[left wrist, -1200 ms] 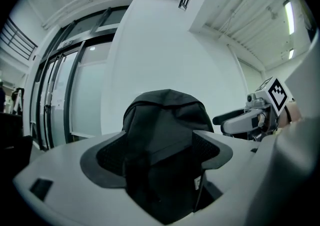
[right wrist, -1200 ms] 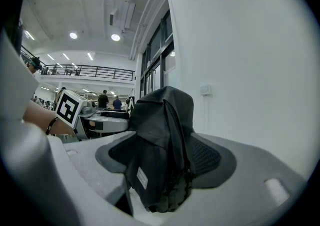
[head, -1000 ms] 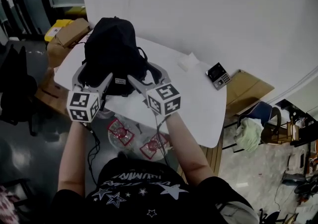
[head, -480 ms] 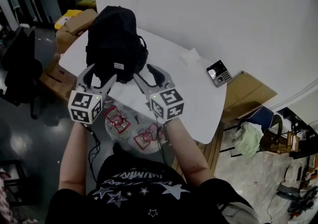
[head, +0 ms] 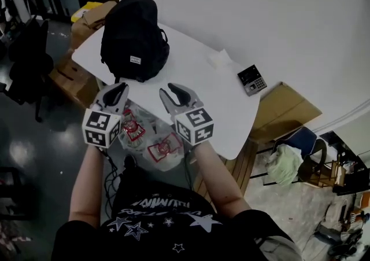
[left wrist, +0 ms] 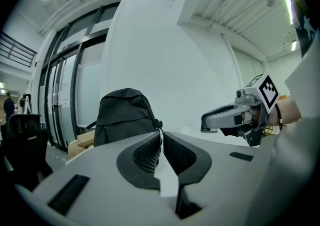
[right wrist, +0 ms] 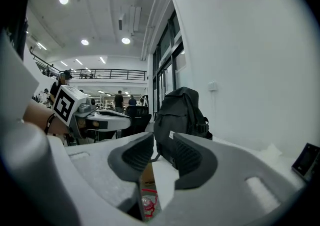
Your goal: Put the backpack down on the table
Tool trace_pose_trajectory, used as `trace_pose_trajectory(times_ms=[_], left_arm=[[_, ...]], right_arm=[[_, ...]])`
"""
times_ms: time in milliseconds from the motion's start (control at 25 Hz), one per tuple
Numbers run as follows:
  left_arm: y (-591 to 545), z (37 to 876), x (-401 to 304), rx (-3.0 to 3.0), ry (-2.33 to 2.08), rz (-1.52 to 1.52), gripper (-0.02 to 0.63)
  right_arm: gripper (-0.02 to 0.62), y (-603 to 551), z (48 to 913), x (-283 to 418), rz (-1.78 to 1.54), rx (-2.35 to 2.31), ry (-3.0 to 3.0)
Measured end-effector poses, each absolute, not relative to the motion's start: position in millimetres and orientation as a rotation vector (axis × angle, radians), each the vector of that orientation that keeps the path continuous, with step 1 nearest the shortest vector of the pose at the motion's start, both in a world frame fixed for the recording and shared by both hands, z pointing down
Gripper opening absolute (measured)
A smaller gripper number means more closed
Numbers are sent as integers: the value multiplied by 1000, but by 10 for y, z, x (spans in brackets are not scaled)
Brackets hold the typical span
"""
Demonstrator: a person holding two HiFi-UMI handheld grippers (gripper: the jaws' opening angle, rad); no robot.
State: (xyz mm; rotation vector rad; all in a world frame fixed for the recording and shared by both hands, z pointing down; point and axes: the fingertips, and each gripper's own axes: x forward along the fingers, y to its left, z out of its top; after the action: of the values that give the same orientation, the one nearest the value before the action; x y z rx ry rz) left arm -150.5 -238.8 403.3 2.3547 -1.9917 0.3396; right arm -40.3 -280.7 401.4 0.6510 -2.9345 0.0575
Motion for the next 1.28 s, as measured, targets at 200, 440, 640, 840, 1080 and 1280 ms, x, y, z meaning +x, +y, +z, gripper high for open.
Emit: trace_pose_trajectory(times_ms=[200,440,640,840,1080,1280], left_arm=[[-2136,4048,-1322,2297,-2027,310,9],[-1842,4176,-1234,2240,-2030,346,9],[-1721,4227,-1328,2215,-2047,386,9],[-1612,4336,-1329,2202,-2025,367,9],[-1296,4476,-1293,2204,-1956,336,9],[-979,4571,-1367,2199,-1916,318,9]], right_arm=[[36,-2751,4082,-137,84,709,-2931],[15,-2635,4250,-55,145,688,-2912],[14,-2532,4334,-45,165,685,-2915],[0,-2453,4470,22,194,698,-2885],[0,-2187,4510,18,218,735,-2855],[0,-1832,4537,10,206,756,-2829]])
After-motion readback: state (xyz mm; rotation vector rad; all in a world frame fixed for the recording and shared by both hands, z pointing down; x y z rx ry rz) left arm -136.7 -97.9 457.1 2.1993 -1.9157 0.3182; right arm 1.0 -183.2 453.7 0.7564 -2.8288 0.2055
